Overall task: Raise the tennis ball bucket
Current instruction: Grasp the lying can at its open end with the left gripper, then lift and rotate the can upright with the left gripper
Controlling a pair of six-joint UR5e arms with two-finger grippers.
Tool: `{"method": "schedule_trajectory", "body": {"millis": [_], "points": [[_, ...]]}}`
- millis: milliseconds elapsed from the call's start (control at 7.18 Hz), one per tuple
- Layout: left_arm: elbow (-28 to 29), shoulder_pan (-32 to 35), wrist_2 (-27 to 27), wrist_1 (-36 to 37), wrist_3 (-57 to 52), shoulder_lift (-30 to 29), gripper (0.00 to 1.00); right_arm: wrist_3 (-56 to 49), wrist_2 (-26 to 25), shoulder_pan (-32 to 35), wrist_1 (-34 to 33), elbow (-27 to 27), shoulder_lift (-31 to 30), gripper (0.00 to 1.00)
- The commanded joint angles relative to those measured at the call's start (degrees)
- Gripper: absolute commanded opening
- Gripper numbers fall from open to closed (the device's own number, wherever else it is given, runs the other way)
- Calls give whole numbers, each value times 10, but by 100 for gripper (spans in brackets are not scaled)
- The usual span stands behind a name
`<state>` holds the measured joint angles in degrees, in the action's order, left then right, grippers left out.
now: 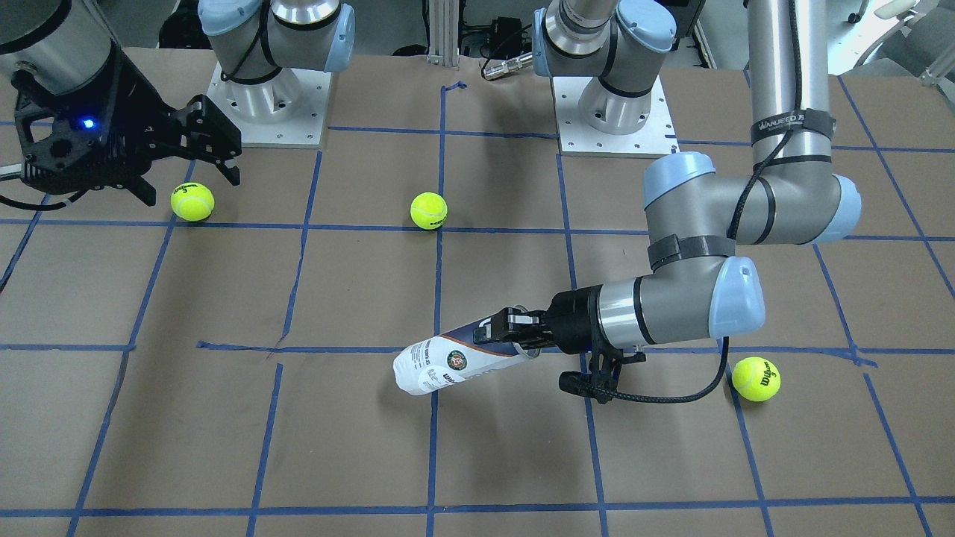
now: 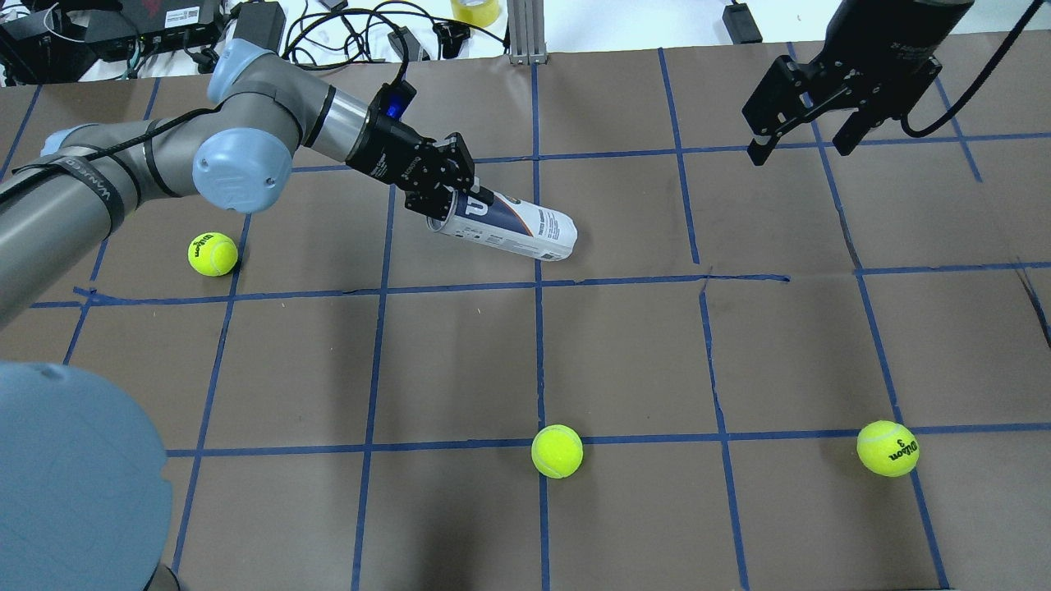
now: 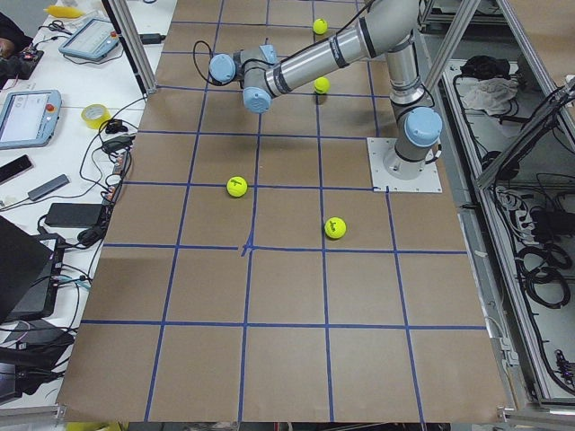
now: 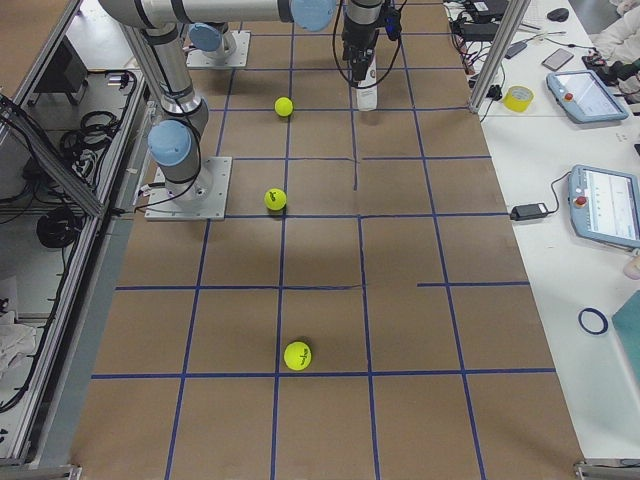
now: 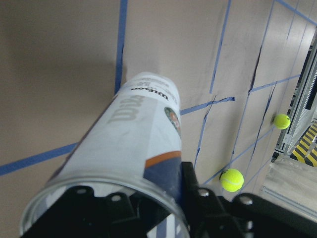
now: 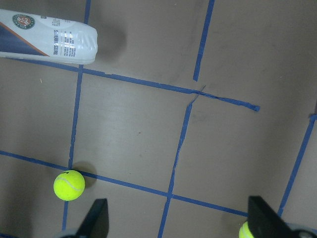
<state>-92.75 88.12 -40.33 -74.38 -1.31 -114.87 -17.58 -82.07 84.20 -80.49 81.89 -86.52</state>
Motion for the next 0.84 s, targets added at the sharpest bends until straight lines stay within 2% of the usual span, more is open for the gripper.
{"method": "schedule_trajectory", "body": {"millis": [0,279,418,697], "points": [[35,39,-72,11,66,36,0,-1,0,0,0,0,1,100],[90,82,-248,13,84,51,0,-1,-1,0,0,0,1,100],[101,97,-292,18,83,49,0,-1,0,0,0,0,1,100],[109,139,-441,32,62,38,0,0,0,0,-1,1,1,100]]}}
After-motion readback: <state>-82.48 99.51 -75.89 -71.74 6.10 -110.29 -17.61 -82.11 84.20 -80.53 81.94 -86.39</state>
